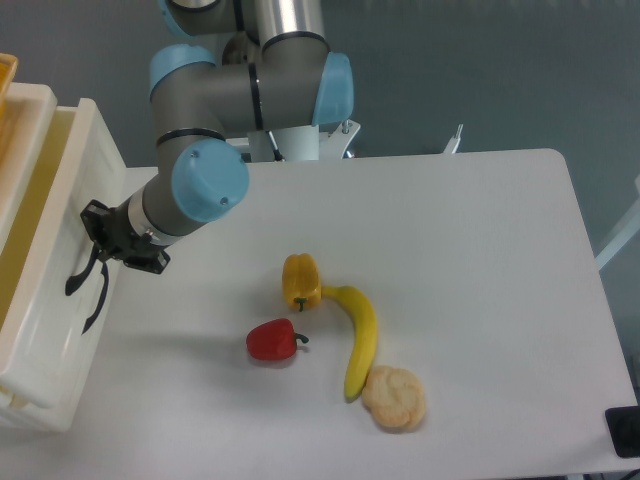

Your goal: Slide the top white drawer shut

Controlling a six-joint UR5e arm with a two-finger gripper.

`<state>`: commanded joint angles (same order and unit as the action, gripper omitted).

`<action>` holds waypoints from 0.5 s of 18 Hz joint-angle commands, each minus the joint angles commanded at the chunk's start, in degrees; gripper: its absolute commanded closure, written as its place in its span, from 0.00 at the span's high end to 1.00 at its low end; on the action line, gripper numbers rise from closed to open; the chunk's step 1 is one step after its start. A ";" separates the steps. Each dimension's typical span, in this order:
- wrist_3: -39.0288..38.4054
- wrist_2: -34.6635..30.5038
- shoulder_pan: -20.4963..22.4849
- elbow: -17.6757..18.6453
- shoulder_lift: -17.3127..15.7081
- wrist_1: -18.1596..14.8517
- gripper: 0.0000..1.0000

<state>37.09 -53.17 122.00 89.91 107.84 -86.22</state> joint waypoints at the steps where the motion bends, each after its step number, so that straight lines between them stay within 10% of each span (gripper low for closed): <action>1: -0.35 0.00 -0.44 0.00 0.00 0.00 0.00; 9: -1.14 -0.09 -1.59 -0.09 0.26 0.00 0.00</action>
<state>35.95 -53.26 120.41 89.82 108.11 -86.22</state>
